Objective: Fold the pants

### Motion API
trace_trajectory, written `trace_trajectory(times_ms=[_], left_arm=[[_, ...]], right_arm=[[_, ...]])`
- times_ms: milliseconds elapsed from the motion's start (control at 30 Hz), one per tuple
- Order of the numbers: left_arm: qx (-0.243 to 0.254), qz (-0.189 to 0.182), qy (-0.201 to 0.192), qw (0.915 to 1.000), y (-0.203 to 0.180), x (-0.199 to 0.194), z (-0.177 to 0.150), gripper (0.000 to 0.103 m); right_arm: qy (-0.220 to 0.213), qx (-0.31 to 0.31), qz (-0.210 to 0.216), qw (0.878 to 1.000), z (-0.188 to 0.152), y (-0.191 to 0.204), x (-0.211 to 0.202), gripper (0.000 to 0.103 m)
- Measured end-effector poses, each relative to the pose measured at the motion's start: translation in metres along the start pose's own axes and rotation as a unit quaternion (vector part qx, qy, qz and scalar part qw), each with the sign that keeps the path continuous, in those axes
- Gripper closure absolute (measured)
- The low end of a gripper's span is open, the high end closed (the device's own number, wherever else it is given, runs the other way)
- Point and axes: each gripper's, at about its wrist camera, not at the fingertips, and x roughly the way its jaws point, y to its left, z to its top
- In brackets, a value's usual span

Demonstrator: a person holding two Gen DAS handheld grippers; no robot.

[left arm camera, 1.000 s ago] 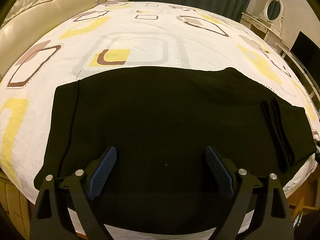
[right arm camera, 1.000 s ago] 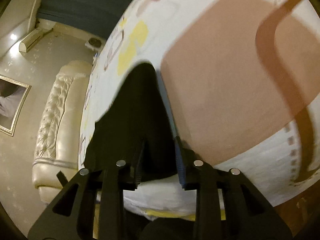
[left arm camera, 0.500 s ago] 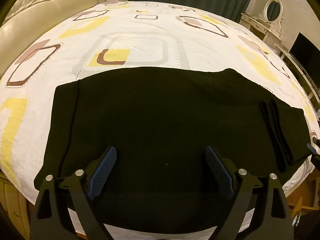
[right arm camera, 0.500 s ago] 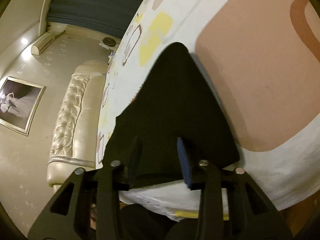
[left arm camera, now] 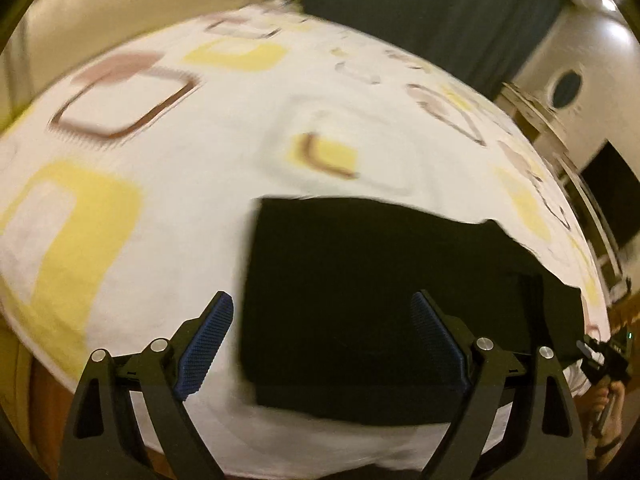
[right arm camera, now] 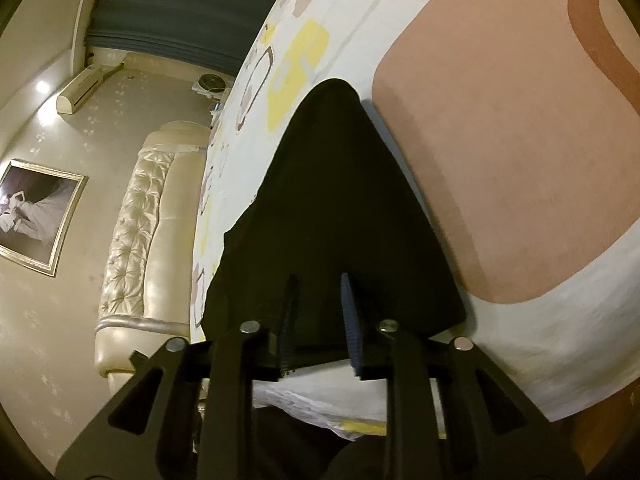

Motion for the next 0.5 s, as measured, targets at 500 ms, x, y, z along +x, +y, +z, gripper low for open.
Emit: trace_trajectory(times_ms=[500], left_arm=[[-0.097,-0.168,0.087,0.9771,0.027,0.068,0.008,0.04]], right_arm=[[-0.009,-0.026,0.006,1.0,-0.007,0.017,0.001,0.045]])
